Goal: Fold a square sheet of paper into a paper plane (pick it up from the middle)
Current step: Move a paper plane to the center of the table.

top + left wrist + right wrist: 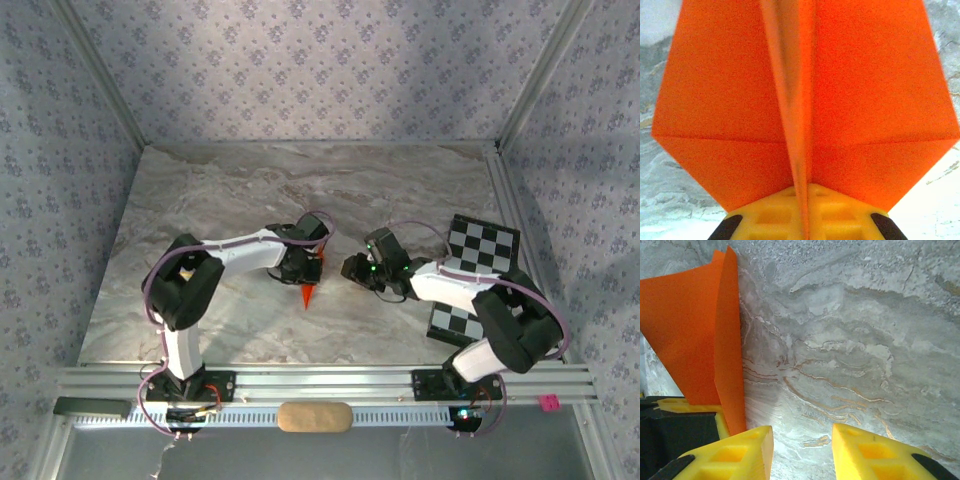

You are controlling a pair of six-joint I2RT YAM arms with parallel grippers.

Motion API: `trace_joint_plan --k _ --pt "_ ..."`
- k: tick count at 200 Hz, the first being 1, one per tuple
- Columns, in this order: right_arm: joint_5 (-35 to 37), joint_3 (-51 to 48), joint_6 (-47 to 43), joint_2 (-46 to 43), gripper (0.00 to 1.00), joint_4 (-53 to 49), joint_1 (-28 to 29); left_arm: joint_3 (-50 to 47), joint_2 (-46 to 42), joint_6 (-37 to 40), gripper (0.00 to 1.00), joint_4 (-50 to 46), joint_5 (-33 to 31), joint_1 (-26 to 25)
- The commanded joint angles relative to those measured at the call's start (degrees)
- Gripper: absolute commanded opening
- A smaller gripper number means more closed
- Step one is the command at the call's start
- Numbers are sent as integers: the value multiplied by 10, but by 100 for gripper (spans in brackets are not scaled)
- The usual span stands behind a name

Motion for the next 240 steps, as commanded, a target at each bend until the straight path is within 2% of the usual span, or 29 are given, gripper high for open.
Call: trace_joint_plan --k 1,97,188,240 --pt "13 -8 2 -12 37 -10 -4 16 15 8 10 -37 -15 -6" --pt "10 -15 2 -11 37 -6 -9 52 52 -6 17 -71 -38 -23" --pt "7 -21 -1 -20 37 -7 -21 80 94 -63 25 -132 -132 -28" --pt "5 -39 -2 -43 38 -9 -37 98 116 -95 31 -140 -139 -29"
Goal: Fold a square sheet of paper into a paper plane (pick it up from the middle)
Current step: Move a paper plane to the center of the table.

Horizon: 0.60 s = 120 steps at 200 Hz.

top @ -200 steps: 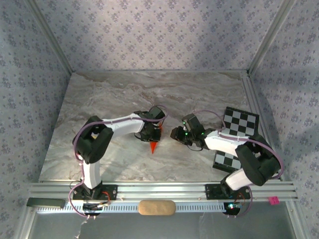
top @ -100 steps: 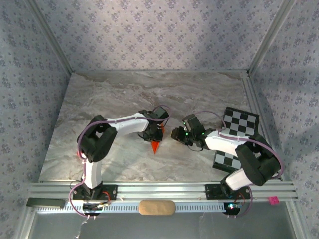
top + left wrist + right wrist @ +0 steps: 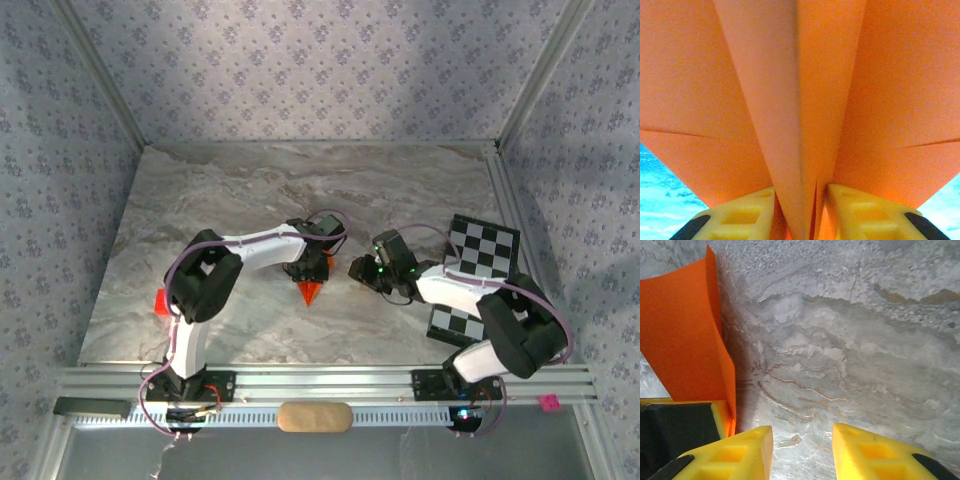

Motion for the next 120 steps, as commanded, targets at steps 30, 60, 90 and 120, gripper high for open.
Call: trace_joint_plan --k 30,60,90,120 --pt "3 -19 -2 -33 38 -10 -17 8 56 -37 33 -45 -43 1" --pt "2 -24 -3 -40 38 -11 -21 28 78 -47 34 -64 -52 -2" --pt "3 -28 -2 -44 38 -11 -23 38 91 -55 35 -67 -48 -7" --pt "3 -28 -3 -47 38 -13 -25 40 88 -58 36 -65 -44 -7"
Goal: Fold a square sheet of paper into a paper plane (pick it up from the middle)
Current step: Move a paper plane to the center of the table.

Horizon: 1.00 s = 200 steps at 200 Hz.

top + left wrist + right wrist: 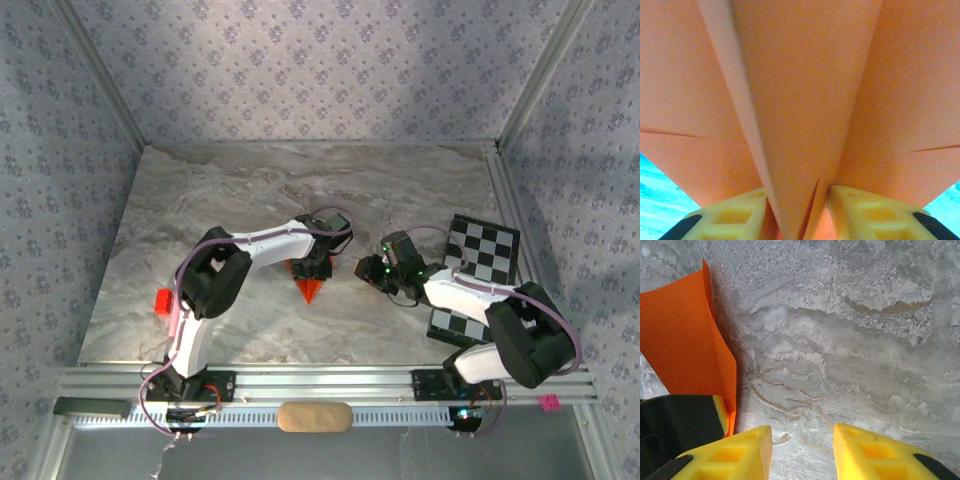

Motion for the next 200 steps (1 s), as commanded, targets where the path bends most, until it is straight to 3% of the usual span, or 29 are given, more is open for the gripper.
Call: trace_joint_plan --k 1,141,151,200 --pt "3 -6 -3 -14 38 -12 -5 -17 49 -13 36 -9 -14 1" --pt "11 9 -13 -34 38 -38 -2 -15 -35 -20 41 -1 14 4" --pt "14 12 -16 -37 38 -46 -2 -19 -50 -22 46 1 13 5" --pt "33 28 -34 -63 39 -88 -7 -18 -82 -18 49 -4 8 9"
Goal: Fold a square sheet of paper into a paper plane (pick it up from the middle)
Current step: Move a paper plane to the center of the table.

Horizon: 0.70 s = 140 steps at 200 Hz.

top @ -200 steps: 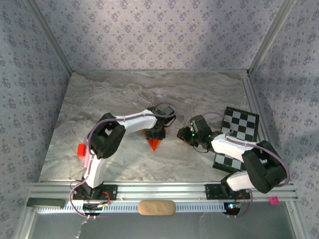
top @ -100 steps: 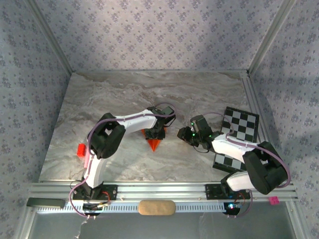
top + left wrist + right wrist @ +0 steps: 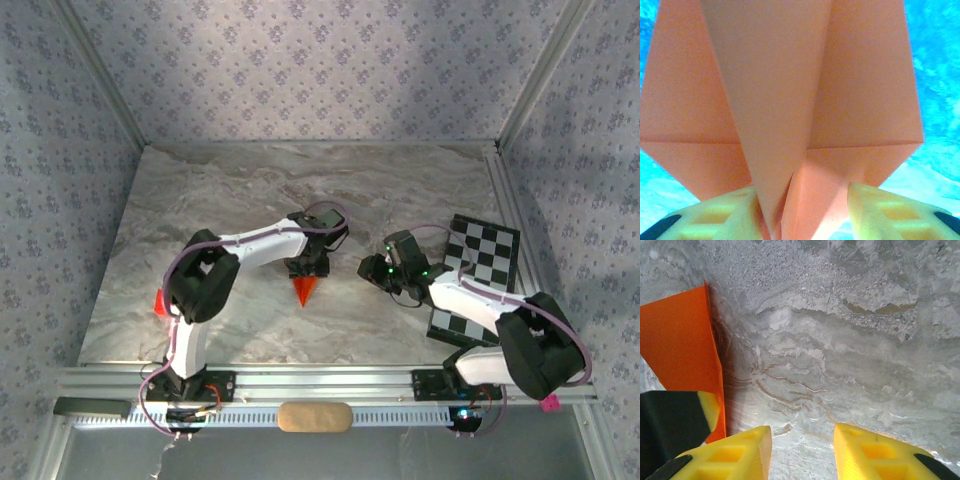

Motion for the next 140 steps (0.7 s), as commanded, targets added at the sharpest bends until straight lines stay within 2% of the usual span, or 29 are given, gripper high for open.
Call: trace_joint_plan --k 1,35,52,68,84,100,109,122,127,137,140 --pt "23 22 -22 -22 39 -41 -4 -1 -33 -3 49 -8 3 4" --pt "60 45 -59 -58 40 -96 -14 -14 -78 5 51 -4 -12 4" --pt "87 64 -101 -78 41 -132 -25 -32 -124 13 54 7 -43 3" --pt "128 93 -147 -98 54 -180 -42 -63 -178 28 60 28 -85 4" --pt "201 129 -187 -114 61 -222 -53 -100 -236 45 66 47 -135 13" --pt "308 147 -230 -117 64 -233 -60 -146 -293 69 73 72 -168 36" --pt "364 145 -259 -114 65 -217 -63 -174 -323 85 78 88 -171 57" --pt "428 128 -333 -104 66 -174 -70 -214 -361 114 80 120 -172 93" --pt "445 120 -362 -100 69 -155 -73 -230 -375 134 81 129 -176 106" --pt "472 97 -405 -89 75 -105 -84 -263 -404 159 98 152 -197 129" --pt "475 90 -416 -85 76 -88 -90 -272 -412 166 99 158 -203 139"
